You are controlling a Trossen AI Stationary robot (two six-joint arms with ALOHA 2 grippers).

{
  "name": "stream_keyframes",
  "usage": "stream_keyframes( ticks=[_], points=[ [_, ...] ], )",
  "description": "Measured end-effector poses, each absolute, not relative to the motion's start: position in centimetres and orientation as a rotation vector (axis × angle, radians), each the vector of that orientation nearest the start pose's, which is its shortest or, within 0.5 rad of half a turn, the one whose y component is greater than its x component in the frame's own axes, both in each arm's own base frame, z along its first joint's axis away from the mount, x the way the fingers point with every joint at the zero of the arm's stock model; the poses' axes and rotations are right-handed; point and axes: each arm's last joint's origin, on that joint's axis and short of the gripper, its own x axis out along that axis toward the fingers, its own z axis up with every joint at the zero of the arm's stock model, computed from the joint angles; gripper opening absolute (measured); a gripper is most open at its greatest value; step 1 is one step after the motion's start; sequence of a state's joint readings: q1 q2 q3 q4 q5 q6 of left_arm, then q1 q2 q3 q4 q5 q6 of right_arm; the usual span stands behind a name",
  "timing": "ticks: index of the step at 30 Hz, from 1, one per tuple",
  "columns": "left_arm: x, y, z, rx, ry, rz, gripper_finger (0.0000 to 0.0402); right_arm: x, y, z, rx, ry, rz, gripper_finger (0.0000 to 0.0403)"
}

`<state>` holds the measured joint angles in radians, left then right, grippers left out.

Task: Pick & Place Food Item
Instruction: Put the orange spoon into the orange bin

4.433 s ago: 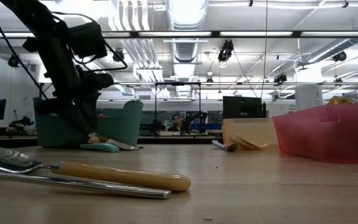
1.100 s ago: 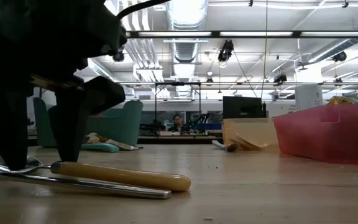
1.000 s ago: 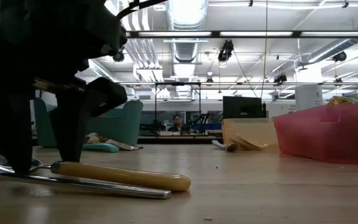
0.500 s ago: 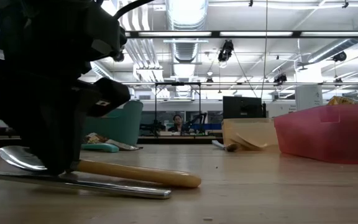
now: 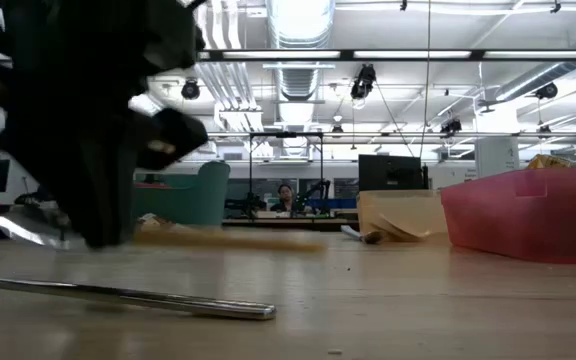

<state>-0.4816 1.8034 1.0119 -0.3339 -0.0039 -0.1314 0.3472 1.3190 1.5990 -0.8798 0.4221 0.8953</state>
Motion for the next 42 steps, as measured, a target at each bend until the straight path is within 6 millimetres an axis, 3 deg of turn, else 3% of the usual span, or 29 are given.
stream_keyframes(
  ticks=[9,14,20,30,39,42],
  points=[
    [29.0,-13.4,19.4,-0.045,1.059,-0.335,0.0001,24.5,8.3,42.6,0.577,0.533,-0.253,0.0338],
    [29.0,-10.3,22.2,-0.435,1.063,-0.284,0.0000,26.0,9.1,41.2,0.489,0.622,-0.182,0.0338],
    [29.7,-6.8,24.6,-0.818,1.002,-0.243,0.0000,28.9,10.5,39.3,0.203,0.705,-0.101,0.0338],
    [30.1,-3.8,25.2,-0.953,0.981,-0.302,0.0000,33.8,12.5,38.2,-0.133,0.834,-0.021,0.0338],
    [30.8,-2.1,26.4,-1.000,0.884,-0.450,0.0000,36.7,13.6,37.1,-0.332,0.997,0.014,0.0336],
    [30.9,-1.9,26.6,-1.015,0.873,-0.497,0.0000,37.3,13.8,36.7,-0.368,1.026,0.023,0.0318]
  ],
)
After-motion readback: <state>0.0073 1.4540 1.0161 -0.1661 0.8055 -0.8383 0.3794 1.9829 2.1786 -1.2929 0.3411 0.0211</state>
